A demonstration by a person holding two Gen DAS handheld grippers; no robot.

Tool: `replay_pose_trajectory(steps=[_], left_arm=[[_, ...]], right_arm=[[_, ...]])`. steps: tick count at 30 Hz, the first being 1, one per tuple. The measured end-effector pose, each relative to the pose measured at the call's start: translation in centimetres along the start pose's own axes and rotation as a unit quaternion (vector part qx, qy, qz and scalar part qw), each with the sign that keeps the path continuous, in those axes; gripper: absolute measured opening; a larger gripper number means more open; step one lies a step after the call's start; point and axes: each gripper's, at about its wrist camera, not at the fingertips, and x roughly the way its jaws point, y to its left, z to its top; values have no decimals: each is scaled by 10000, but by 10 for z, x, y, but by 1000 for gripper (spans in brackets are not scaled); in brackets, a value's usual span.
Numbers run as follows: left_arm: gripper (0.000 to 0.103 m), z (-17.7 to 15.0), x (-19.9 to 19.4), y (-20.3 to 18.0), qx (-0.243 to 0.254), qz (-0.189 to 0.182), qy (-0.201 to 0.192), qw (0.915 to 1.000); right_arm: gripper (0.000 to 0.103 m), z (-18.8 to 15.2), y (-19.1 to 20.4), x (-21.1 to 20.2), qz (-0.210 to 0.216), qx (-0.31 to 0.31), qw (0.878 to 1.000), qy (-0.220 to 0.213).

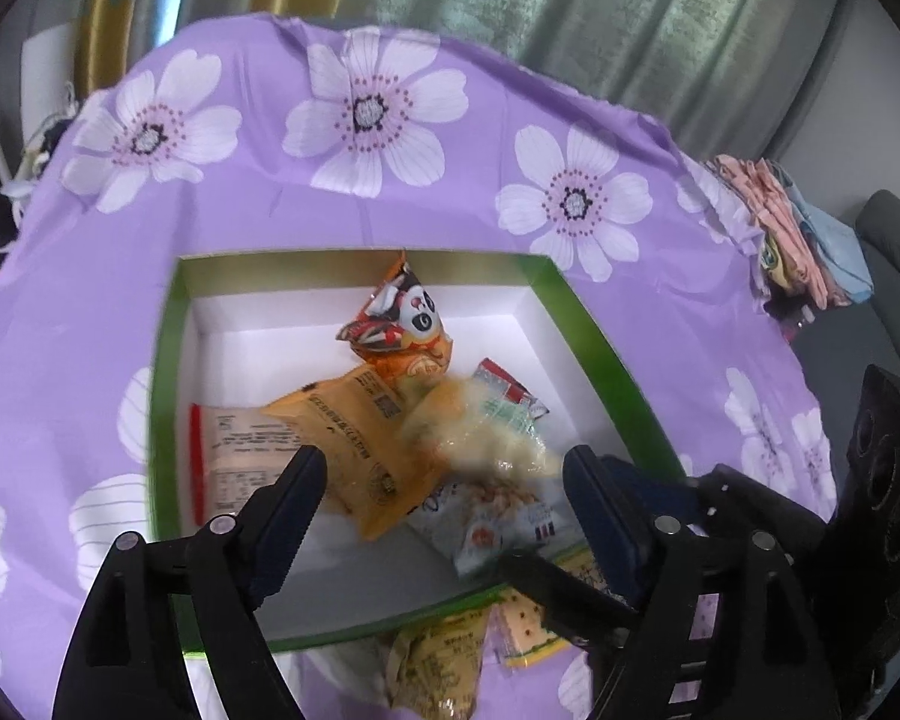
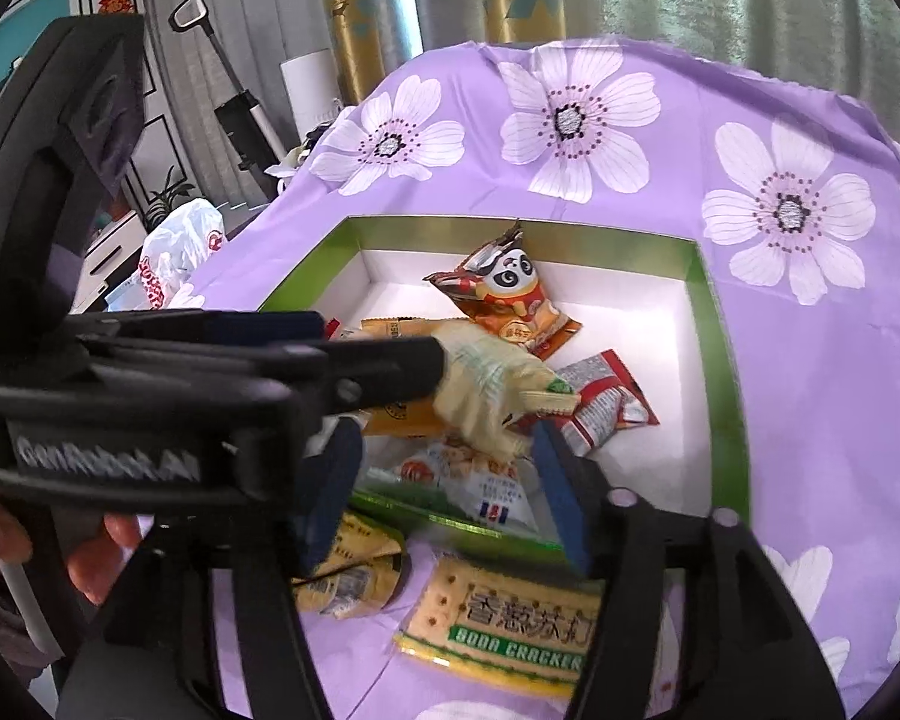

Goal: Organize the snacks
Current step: 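Carry the pastry bag into the green box and open the right gripper, then lift the right tool away from the green box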

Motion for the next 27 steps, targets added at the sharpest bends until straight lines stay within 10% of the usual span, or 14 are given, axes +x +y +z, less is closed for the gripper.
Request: replay_pose_trajectory(steps=[4,27], left_arm=[[102,-4,-16,-1,26,45,-100,9999],[102,-67,-108,-9,-95,241,-609,9978]], right_arm=[[80,-3,2,-18,-234,43,9996,-130],[93,-36,23,-122,-687,134,9945,-776]])
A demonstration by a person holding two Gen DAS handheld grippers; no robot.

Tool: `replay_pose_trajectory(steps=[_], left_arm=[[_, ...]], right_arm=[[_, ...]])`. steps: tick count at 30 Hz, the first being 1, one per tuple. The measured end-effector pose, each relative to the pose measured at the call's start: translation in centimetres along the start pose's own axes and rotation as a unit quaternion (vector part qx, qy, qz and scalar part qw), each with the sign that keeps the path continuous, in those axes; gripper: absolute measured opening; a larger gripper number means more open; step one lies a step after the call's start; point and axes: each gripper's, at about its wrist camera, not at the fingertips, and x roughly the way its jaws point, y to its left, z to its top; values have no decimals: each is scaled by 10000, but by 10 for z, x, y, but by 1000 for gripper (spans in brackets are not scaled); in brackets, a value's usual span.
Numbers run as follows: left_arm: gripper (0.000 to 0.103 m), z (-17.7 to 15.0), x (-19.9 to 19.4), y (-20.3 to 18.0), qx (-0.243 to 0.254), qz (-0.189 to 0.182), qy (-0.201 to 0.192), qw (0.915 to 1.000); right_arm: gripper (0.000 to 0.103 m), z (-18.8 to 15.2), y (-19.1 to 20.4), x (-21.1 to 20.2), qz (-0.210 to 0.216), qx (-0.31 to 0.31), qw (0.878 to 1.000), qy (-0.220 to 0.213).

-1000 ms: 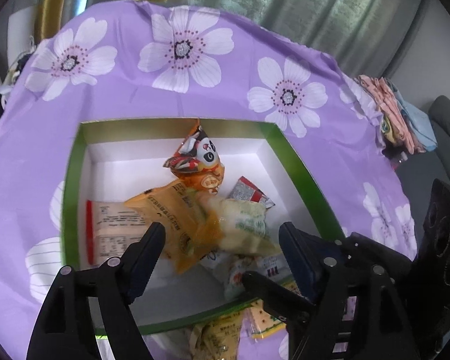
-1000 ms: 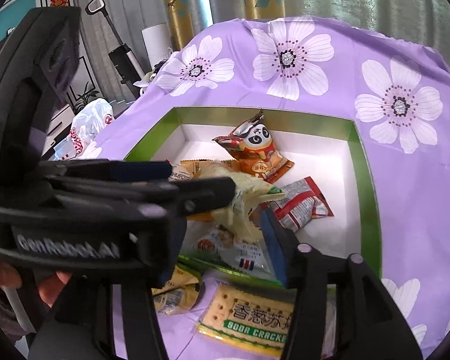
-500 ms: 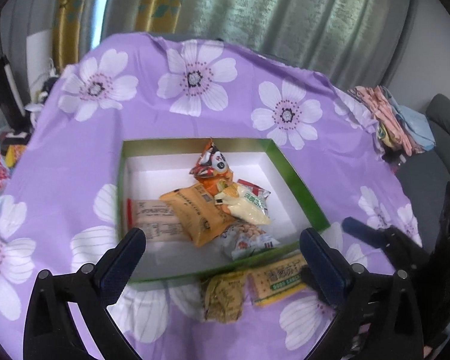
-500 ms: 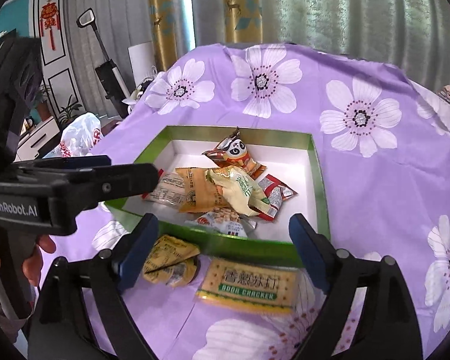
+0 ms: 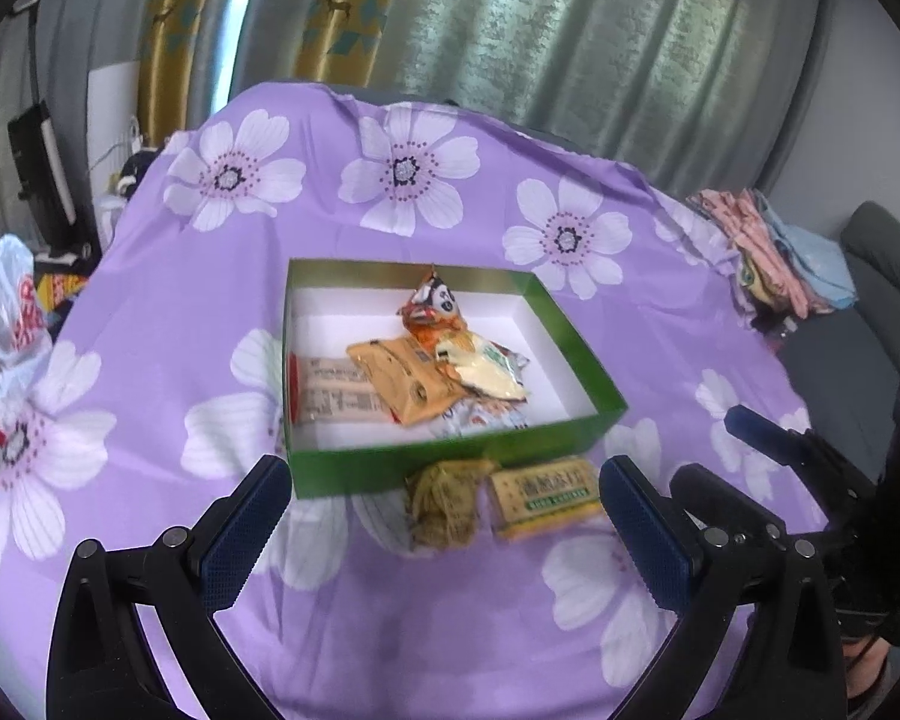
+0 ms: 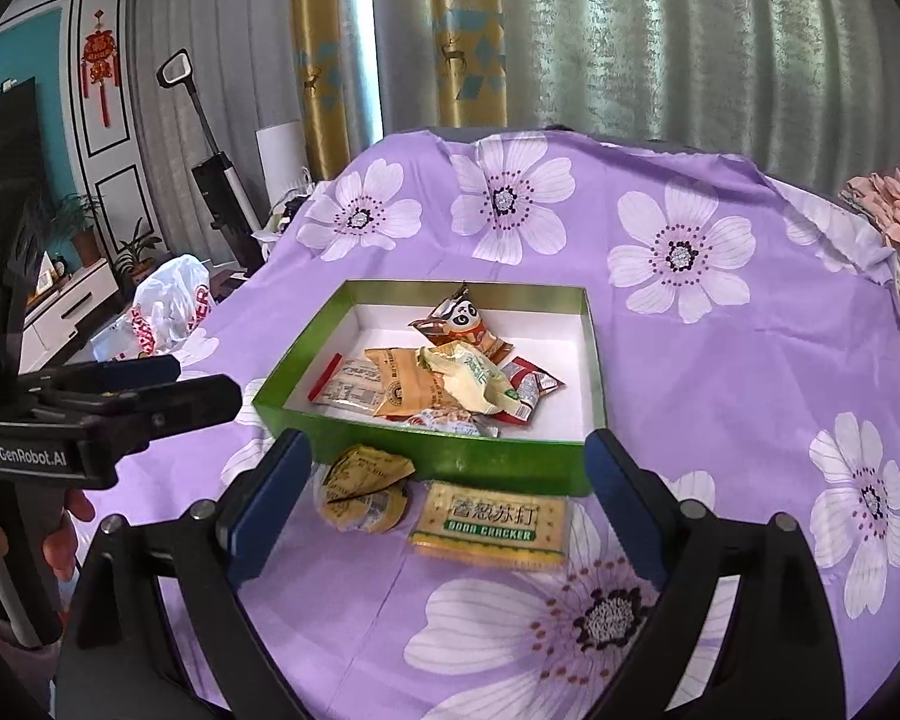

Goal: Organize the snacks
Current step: 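Lift the right tool away from the green box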

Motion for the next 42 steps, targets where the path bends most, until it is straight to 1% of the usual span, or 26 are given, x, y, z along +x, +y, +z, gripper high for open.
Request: replay_pose_trajectory(steps=[9,20,29,42], left_arm=[[102,-11,-15,-5,26,37,-21,10000],[102,-21,-15,-9,14,-4,97,10000],[102,-26,-5,-5,-61,-84,241,9997],[102,-33,19,7,-214,-169,524,9983]], right_arm=[[93,-7,4,-20,-37,-1,10000,-84],[93,-18,11,-32,81,-38,9999,-73],[93,-24,15,-27,136,-48,9999,34],[93,-34,20,-1,241,-97,9990,362]])
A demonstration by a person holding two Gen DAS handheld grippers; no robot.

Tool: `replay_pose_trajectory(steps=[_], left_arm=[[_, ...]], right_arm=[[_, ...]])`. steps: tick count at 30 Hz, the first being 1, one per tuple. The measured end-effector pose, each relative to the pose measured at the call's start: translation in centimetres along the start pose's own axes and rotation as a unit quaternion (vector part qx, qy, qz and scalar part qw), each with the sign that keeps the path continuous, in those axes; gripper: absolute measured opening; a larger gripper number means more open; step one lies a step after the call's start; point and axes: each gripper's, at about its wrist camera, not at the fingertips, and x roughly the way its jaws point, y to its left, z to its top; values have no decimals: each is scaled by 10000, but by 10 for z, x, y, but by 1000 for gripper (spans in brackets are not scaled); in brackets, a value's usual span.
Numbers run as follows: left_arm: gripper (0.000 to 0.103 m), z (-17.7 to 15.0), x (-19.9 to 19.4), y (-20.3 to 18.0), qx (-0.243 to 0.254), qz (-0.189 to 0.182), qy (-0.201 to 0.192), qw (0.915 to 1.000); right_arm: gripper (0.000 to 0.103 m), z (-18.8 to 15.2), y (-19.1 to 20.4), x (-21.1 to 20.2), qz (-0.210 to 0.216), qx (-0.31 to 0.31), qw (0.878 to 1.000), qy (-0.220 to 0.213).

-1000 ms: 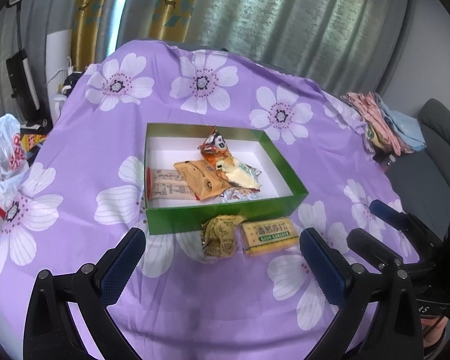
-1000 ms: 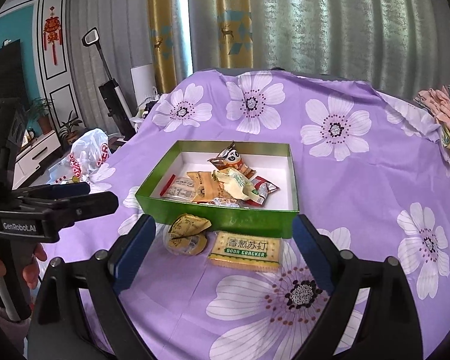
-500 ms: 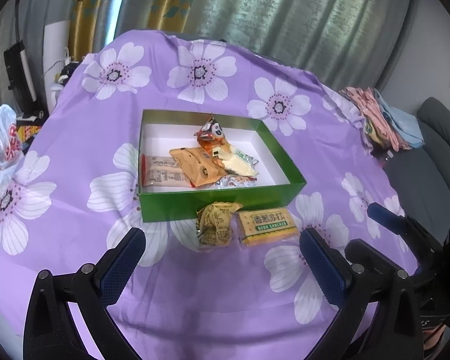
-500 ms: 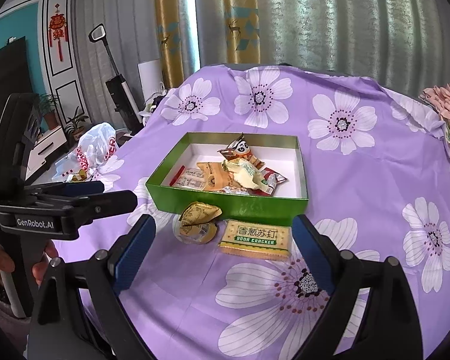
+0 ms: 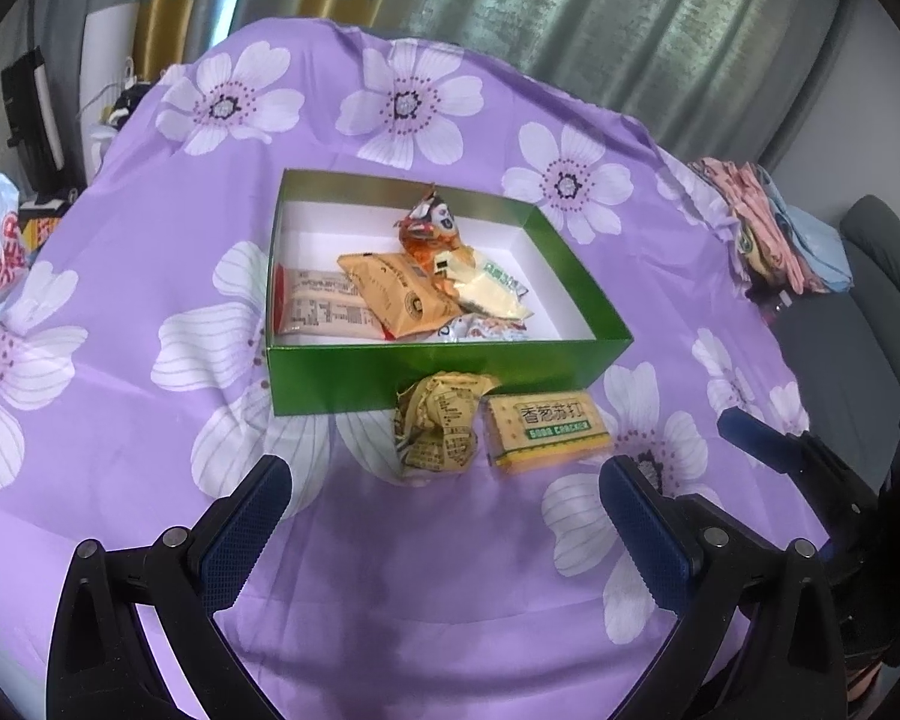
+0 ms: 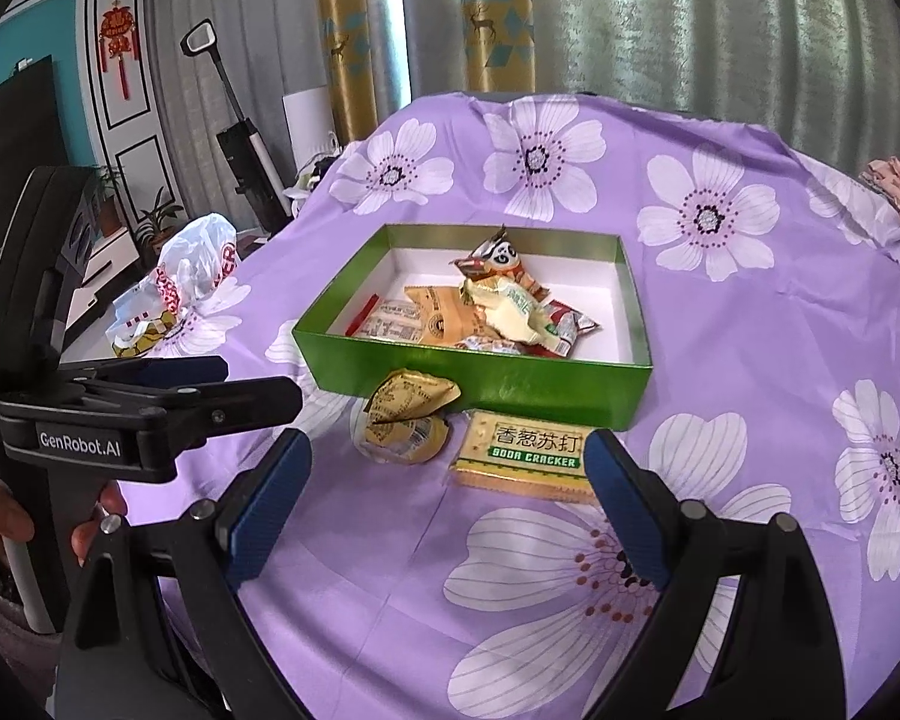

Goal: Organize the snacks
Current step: 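Lift the right tool away from the green box, then move the right tool toward the gold-wrapped snack bag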

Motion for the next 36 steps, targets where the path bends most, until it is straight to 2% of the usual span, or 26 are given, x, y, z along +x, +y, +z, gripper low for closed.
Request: replay_pose_trajectory(steps=[15,25,36], left_arm=[[102,-2,26,17,-235,-200,195,9993],[102,-2,41,30,-431,-486,309,9974],[102,0,60,38,-507,-757,447,9948]], right_arm=[[93,-5,1,34,95,9,9993,358],[93,-8,3,59,200,-12,9980,593],[92,-13,8,85,608,-39,9951,782]])
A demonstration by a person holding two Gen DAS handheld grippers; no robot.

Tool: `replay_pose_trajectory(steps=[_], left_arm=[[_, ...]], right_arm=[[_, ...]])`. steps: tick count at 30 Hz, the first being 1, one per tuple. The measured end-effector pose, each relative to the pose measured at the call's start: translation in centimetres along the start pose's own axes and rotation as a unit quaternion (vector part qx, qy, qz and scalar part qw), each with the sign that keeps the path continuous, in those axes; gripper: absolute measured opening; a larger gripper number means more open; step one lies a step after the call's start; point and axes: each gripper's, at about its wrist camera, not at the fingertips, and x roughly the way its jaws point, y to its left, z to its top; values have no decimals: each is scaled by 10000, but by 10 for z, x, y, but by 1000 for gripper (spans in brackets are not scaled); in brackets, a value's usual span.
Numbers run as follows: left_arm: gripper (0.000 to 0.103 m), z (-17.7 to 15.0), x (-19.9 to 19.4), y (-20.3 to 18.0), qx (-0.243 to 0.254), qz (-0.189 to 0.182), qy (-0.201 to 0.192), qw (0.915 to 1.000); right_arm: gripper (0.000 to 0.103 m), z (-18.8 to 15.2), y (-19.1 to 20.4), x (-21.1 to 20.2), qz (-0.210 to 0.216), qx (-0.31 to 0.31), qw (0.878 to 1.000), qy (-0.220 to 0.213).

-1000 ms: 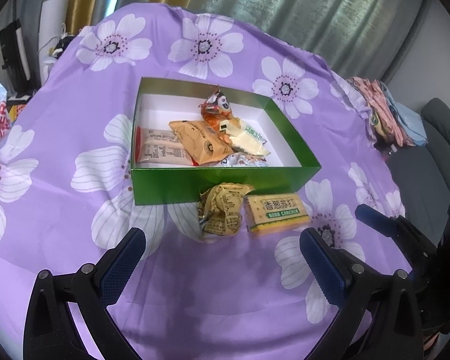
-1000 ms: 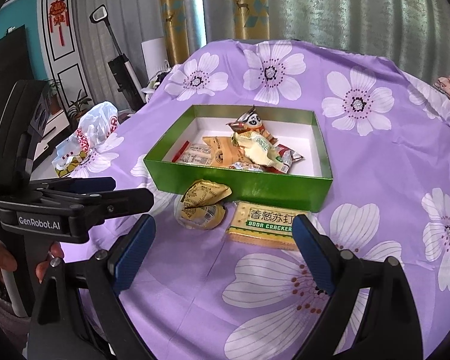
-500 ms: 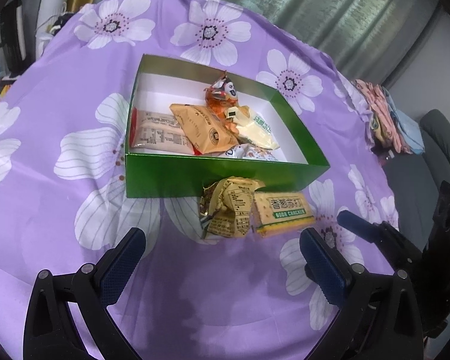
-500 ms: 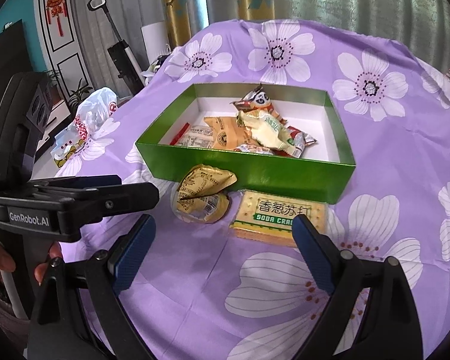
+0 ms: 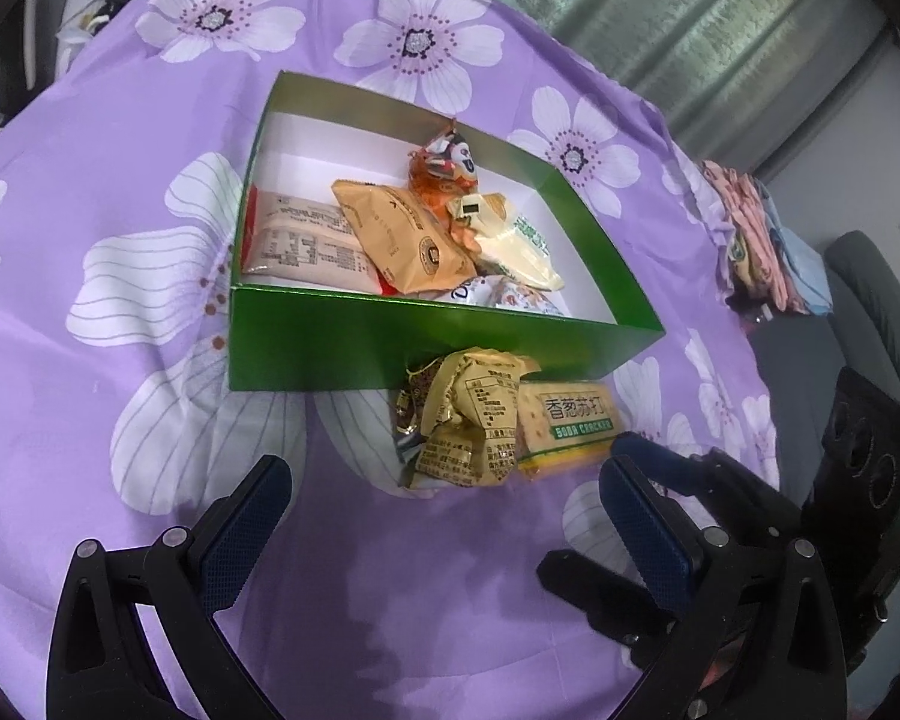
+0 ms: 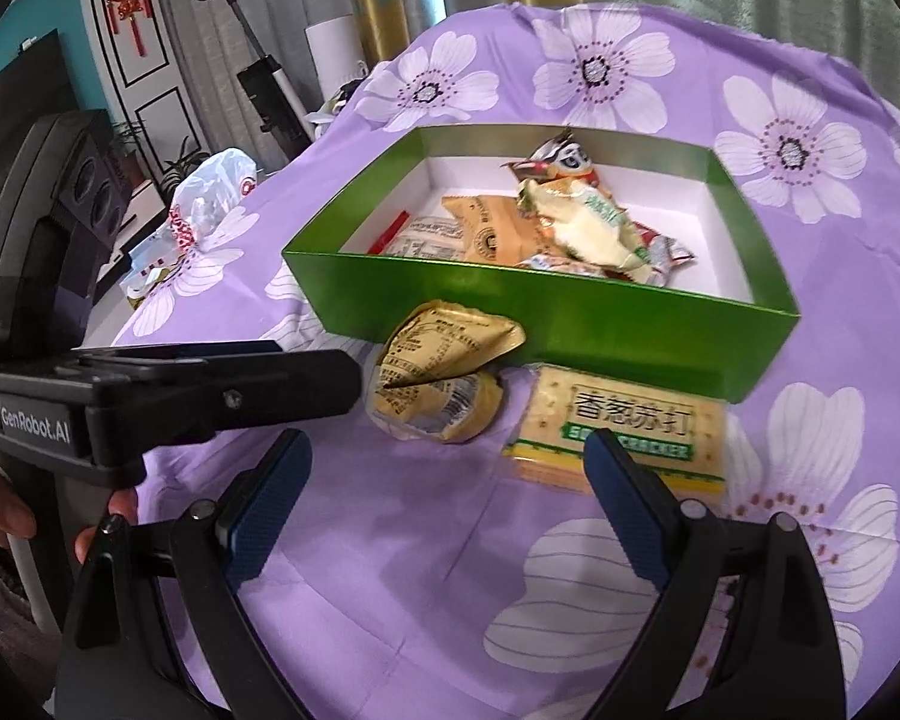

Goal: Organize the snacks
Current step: 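Move the right tool toward the gold-wrapped snack bag, then grasp the gold-wrapped snack bag with the right gripper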

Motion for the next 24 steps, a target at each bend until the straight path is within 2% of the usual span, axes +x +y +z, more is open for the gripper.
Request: replay_pose_trajectory(steps=[9,13,17,19,21,24], left_arm=[[102,5,16,1,126,-105,96,9998],[102,6,22,0,224,-103,143,9996],[101,8,28,0,321,-109,155,9993],[96,9,31,0,346,-131,172,9992],[95,11,36,1,350,-162,236,9990],[75,12,42,2,333,-230,316,9987]], right_arm=[[82,5,6,19,404,-140,9991,10],[73,9,11,32,540,-286,9981,51],[68,12,14,46,452,-482,9977,156],[61,14,13,50,492,-514,9973,182],[57,15,11,56,483,-524,9971,249],[56,16,8,60,515,-514,9969,290]])
